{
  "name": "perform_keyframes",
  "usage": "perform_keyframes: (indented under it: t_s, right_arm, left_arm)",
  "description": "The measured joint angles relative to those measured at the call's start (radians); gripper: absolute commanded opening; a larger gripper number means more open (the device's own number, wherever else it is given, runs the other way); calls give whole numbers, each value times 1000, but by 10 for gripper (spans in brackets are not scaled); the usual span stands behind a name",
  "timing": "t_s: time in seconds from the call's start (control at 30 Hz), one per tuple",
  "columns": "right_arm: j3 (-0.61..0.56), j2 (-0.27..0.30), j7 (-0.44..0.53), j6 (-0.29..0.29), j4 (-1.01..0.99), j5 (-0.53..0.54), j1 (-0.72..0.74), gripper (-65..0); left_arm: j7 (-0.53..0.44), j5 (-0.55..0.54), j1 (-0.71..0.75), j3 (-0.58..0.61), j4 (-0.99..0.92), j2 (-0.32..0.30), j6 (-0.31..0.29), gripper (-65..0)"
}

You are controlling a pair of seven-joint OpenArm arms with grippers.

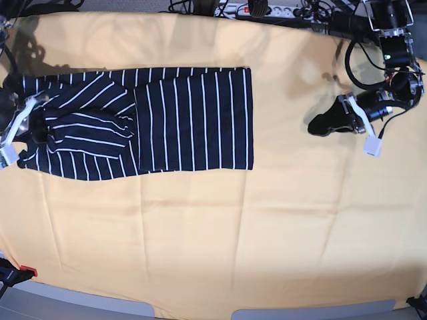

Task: Fold the T-shirt properly
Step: 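Lift the strip end with the right gripper and fold it over the stack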

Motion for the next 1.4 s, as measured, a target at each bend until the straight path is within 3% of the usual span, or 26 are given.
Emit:
perform_keyframes:
  t_s: [0.1,0.33,0.5,0.73,0.93,1.0,1.1,1.27,1.3,1.4]
  right_arm:
    - [0,-59,20,0,132,47,-63,-650]
    - [2,-280,51,61,321,269,-108,-650]
    - [-54,-386,113,65,318,215,-54,-650]
    - [-280,-475,167,64,220,21,14,-650]
    - [-438,-529,170,64,98,-7,50,-650]
    - [-483,-547,182,64,71,-60,60,-650]
    - [-539,-552,212,64,10,-130,99,-650]
    - [-641,-552,228,64,-33,-135,133,-650]
    - [-670,-554,230,64,-33,-136,134,-623]
    - [-758,-599,239,64,-33,-164,143,-341]
  left_arm:
    - [3,3,27,0,1,0,0,-650]
    - [0,3,28,0,2,10,0,-650]
    - [0,3,29,0,2,11,0,-650]
    - [0,3,42,0,2,10,0,-650]
    - [2,3,51,0,2,10,0,-650]
    - [3,3,60,0,2,10,0,-650]
    - [2,3,61,0,2,10,0,-650]
    - [3,-2,62,0,2,10,0,-650]
    - [3,-1,62,0,2,10,0,-650]
    - [3,-6,61,0,2,10,0,-650]
